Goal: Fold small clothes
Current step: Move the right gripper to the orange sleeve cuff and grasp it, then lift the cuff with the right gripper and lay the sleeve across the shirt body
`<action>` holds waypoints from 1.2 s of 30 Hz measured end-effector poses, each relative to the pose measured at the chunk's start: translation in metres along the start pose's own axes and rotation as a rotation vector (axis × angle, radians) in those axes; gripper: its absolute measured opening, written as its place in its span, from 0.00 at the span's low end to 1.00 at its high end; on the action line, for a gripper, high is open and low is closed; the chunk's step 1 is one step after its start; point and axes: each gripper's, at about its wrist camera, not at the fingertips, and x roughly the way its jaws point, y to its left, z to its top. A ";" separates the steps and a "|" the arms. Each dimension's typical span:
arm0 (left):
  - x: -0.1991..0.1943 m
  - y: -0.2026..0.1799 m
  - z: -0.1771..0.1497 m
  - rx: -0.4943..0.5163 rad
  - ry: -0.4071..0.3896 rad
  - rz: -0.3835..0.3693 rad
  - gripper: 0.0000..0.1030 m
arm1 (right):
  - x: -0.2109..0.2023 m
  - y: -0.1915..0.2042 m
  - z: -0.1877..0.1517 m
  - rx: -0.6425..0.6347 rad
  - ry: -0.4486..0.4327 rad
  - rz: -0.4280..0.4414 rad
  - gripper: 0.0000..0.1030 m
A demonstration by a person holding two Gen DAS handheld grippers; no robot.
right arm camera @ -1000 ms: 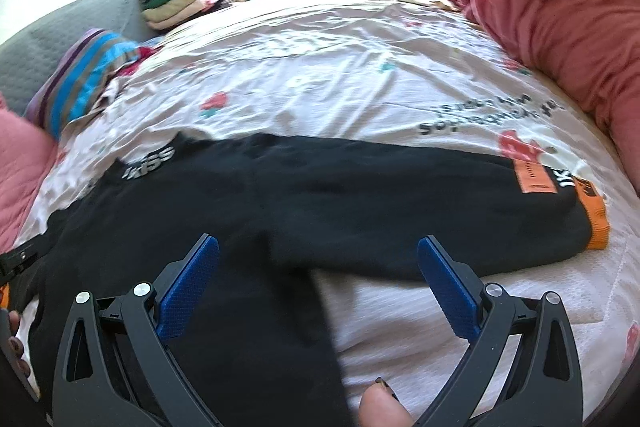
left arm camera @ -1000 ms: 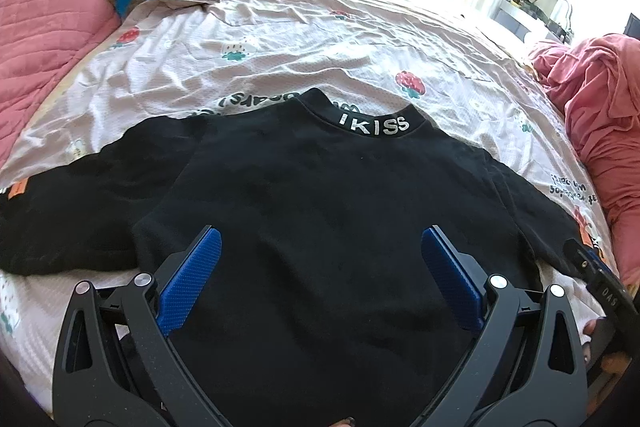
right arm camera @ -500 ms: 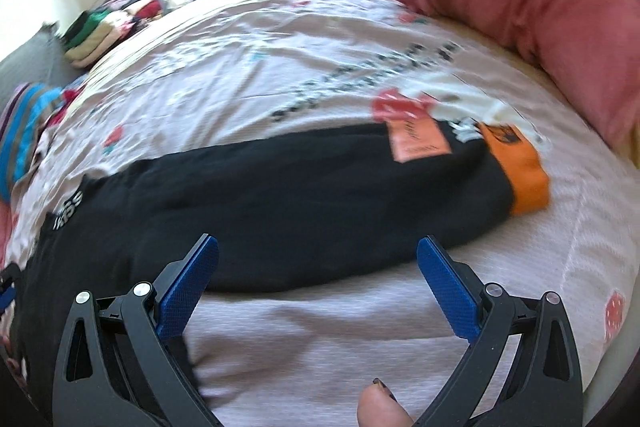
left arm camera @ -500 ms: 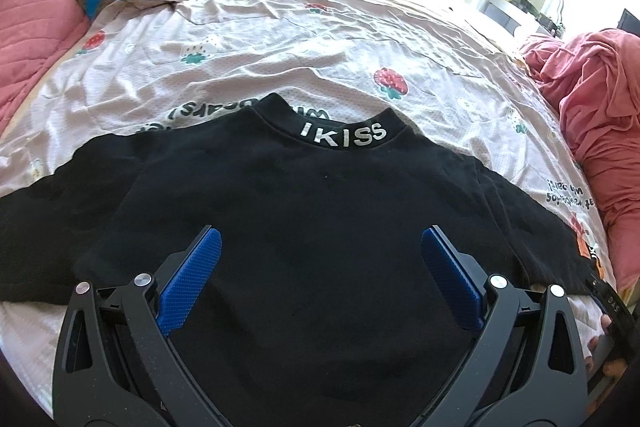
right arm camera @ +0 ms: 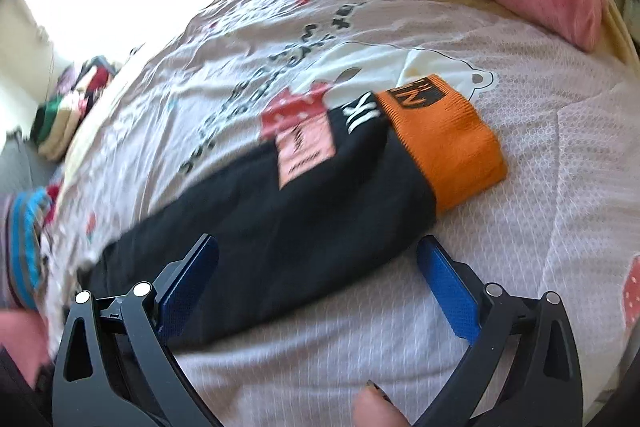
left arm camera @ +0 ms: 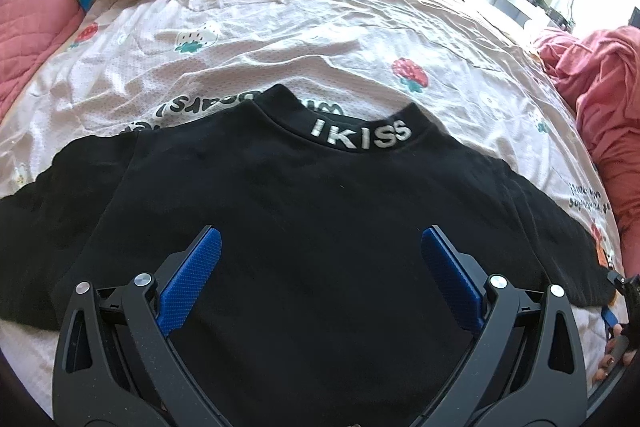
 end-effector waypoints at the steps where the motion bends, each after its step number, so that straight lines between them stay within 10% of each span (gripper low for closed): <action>1: 0.001 0.003 0.001 -0.006 0.001 -0.001 0.91 | 0.004 -0.002 0.004 0.019 -0.009 0.006 0.96; 6: 0.001 0.018 0.001 -0.046 -0.010 -0.008 0.91 | 0.012 -0.017 0.019 0.129 -0.096 0.062 0.86; 11: -0.003 0.028 -0.004 -0.050 -0.018 0.001 0.91 | 0.015 -0.037 0.020 0.258 -0.167 0.099 0.35; 14: -0.006 0.036 -0.008 -0.078 -0.021 -0.016 0.91 | 0.015 -0.038 0.021 0.272 -0.176 0.160 0.21; 36: -0.052 0.070 -0.013 -0.123 -0.082 -0.082 0.91 | -0.049 0.171 -0.023 -0.401 -0.200 0.495 0.16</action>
